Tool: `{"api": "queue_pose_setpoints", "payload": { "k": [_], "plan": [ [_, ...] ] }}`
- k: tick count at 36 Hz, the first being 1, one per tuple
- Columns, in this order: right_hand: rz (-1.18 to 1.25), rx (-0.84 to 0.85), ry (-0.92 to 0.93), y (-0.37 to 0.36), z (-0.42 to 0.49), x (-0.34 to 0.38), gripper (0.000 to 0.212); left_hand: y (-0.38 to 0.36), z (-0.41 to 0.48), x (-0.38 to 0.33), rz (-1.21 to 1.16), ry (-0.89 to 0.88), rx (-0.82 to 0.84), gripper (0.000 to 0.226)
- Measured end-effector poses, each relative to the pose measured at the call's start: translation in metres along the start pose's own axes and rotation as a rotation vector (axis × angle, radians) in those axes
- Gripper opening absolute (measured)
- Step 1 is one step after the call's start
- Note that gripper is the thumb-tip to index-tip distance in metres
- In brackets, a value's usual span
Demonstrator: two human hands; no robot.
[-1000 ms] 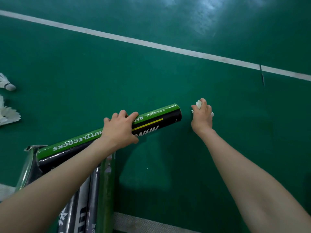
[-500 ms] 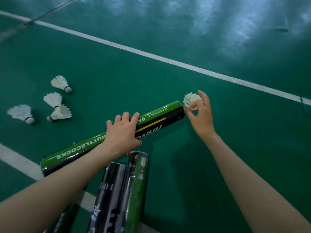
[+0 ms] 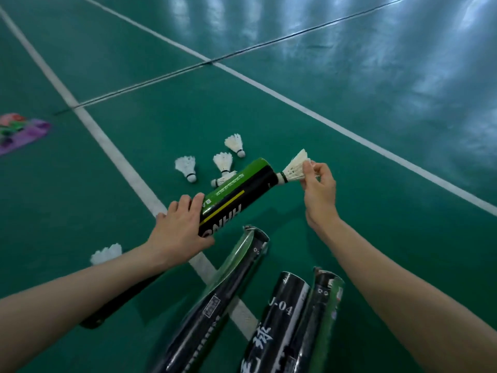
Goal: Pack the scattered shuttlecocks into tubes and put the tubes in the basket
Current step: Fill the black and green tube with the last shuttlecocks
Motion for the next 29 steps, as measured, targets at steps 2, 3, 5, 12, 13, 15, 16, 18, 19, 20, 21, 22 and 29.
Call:
{"api": "queue_pose_setpoints", "payload": {
  "k": [2,3,5,12,13,15,16,18,19,20,21,22,29],
  "plan": [
    [-0.010,0.052,-0.006,-0.026,-0.006,0.000,0.025,-0.003,-0.010,0.023,-0.038,0.043,-0.006,0.086],
    [-0.037,0.068,0.000,-0.037,-0.008,0.001,0.025,-0.006,-0.015,0.034,-0.057,0.058,-0.004,0.086],
    [-0.085,0.105,0.023,-0.057,-0.013,0.007,0.025,-0.014,-0.026,0.052,-0.074,0.079,0.009,0.085],
    [-0.291,0.463,-0.101,-0.129,-0.044,-0.003,0.020,-0.031,-0.043,0.092,-0.195,0.113,0.000,0.087],
    [-0.336,0.502,-0.110,-0.137,-0.049,-0.004,0.024,-0.032,-0.044,0.097,-0.227,0.126,-0.004,0.089],
    [-0.410,0.535,-0.111,-0.150,-0.055,0.003,0.044,-0.033,-0.048,0.108,-0.277,0.151,-0.004,0.092],
    [-0.435,0.575,-0.089,-0.157,-0.055,0.006,0.047,-0.034,-0.051,0.116,-0.289,0.158,-0.005,0.092],
    [-0.479,0.687,-0.076,-0.173,-0.055,0.010,0.054,-0.034,-0.059,0.133,-0.297,0.173,-0.009,0.091],
    [-0.495,0.733,-0.096,-0.181,-0.056,0.009,0.059,-0.034,-0.063,0.141,-0.299,0.182,-0.014,0.090],
    [-0.510,0.775,-0.117,-0.191,-0.057,0.006,0.064,-0.033,-0.067,0.150,-0.306,0.191,-0.022,0.090],
    [-0.515,0.827,-0.135,-0.202,-0.059,0.002,0.067,-0.033,-0.071,0.158,-0.317,0.199,-0.034,0.089],
    [-0.521,0.882,-0.149,-0.214,-0.062,-0.002,0.071,-0.034,-0.075,0.165,-0.332,0.209,-0.041,0.090],
    [-0.417,1.035,-0.249,-0.276,-0.091,-0.038,0.074,-0.057,-0.110,0.199,-0.473,0.374,-0.080,0.091]
  ]
}}
Point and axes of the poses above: each hand's wrist, its own z-axis towards the middle knuckle, its own y-axis out of the back of the hand, x = y × z, the point moved 2 cm from there along z, towards the middle knuckle, and after that the axes turned 5 degrees about x, right-handed, at the moved point
